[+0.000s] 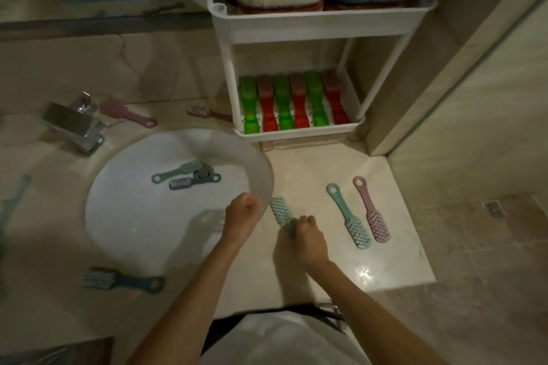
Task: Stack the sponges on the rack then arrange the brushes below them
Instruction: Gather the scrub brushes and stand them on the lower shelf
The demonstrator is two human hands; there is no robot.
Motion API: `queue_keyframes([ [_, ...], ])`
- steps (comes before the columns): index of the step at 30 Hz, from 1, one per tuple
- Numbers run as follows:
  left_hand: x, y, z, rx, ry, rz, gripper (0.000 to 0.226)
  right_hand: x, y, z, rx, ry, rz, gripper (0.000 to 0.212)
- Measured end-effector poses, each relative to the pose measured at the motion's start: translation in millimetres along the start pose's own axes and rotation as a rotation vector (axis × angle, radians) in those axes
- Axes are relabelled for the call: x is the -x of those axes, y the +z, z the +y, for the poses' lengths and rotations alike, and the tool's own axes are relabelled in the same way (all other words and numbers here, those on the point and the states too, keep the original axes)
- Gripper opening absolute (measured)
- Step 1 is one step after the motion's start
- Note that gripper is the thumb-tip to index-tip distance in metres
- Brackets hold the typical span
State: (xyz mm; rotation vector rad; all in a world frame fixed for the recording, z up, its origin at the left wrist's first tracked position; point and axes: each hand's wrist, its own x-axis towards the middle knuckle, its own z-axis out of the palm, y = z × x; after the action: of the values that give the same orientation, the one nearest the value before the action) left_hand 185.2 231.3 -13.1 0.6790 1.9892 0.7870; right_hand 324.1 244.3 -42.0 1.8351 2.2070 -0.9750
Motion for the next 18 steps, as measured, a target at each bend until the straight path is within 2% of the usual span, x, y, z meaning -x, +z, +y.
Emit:
queue_keyframes([
  [5,3.8,2.0,-18.2,0.030,-0.063,-0.043,0.027,-0.1,2.0,-4.8,-0.045,-0.013,-0.021,0.024],
  [9,1.7,8.2,-14.2,0.058,-0.052,-0.097,0.051,0.4,-11.1,-2.5,-0.180,-0.044,-0.006,0.021],
  [14,-0.8,19.3,-2.3,0.257,-0.059,-0.109,0.037,3.7,-36.9,3.2,-0.272,-0.132,-0.047,0.020],
  [16,-4.2,20.3,3.4,0.316,-0.046,-0.050,0.030,1.5,-51.1,13.9,-0.388,-0.059,0.097,0.018],
  [18,-8.8,17.3,8.6,0.341,-0.030,0.030,0.031,-8.7,-64.6,34.9,-0.392,0.079,0.389,0.023],
])
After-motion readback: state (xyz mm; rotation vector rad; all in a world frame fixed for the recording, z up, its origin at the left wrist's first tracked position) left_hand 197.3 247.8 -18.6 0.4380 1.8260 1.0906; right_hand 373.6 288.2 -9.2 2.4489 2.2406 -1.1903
